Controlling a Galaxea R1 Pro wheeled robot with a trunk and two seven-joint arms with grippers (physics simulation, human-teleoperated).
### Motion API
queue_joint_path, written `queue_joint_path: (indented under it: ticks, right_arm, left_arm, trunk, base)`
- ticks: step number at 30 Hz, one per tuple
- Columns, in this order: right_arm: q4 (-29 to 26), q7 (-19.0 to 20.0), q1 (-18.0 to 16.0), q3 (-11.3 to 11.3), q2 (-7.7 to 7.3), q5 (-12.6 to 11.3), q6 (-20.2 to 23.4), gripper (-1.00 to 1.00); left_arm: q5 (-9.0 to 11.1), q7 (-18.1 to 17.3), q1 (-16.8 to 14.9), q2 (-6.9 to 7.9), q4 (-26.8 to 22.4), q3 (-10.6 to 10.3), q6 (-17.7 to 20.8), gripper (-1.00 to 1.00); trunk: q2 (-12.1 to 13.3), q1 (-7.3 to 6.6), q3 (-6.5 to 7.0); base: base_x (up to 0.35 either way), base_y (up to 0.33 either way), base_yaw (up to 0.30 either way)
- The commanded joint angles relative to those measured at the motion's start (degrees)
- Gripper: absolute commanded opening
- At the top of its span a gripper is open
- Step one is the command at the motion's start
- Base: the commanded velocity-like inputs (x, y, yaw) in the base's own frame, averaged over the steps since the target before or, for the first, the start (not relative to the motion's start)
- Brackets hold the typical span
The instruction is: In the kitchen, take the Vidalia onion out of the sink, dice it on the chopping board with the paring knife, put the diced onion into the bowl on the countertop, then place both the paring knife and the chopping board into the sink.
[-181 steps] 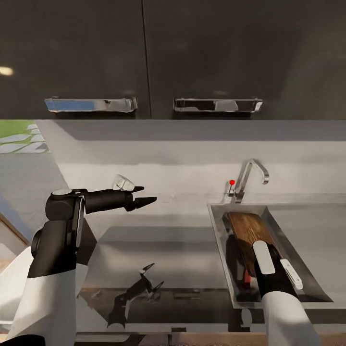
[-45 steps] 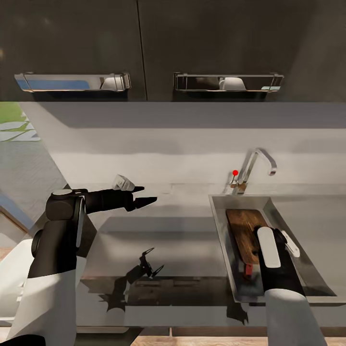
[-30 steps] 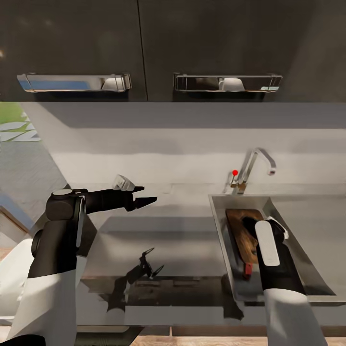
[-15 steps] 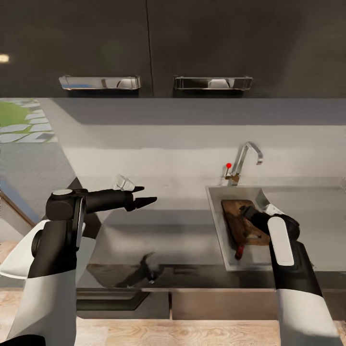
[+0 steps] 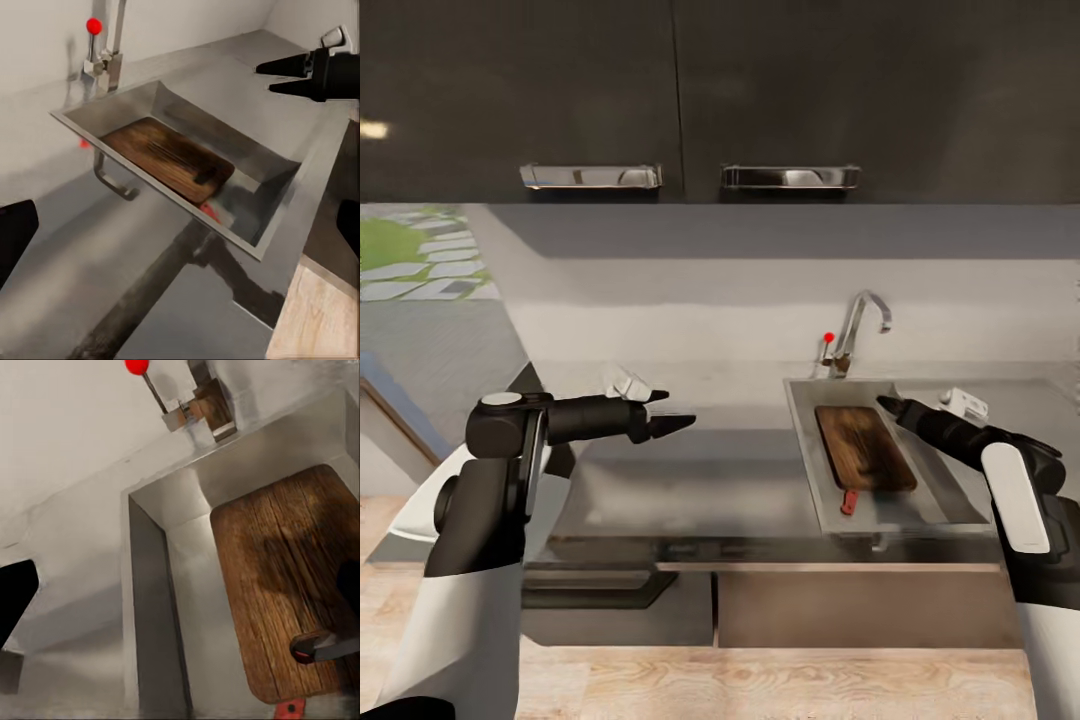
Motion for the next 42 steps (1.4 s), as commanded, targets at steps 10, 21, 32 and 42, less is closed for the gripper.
queue_joint_path:
  ticks: [10,21,32,42]
  right_arm:
    - [-0.2,2.6,-0.1,2.7,-1.54,-0.4,0.2,1.00]
    - [-0.2,2.6,-0.1,4.1,-1.57,-0.3,0.2,1.00]
    - [-0.2,2.6,-0.1,4.9,-1.58,-0.3,0.2,1.00]
    - [-0.2,2.6,-0.1,5.4,-1.59,-0.2,0.2,1.00]
  left_arm:
    - [-0.6,-0.5,-0.1,0.00,-0.1,-0.1,0.6,1.00]
    - [-0.6,-0.5,-0.1,0.03,-0.1,-0.2,0.6,1.00]
    - [-0.6,-0.5,-0.1,0.04,-0.1,-0.1,0.6,1.00]
    - [-0.6,-0.5,-0.1,0.04,-0.1,-0.1,0.6,1.00]
  trunk:
    - [-0.1,0.01,0.81]
    - [-0.1,0.01,1.83]
    - [-0.1,0.01,2.85]
    - [-0.1,0.01,3.78]
  base:
    - [-0.260,0.000,0.000]
    - [-0.200,0.000,0.000]
    - [-0.205,0.000,0.000]
    - [-0.219,0.000,0.000]
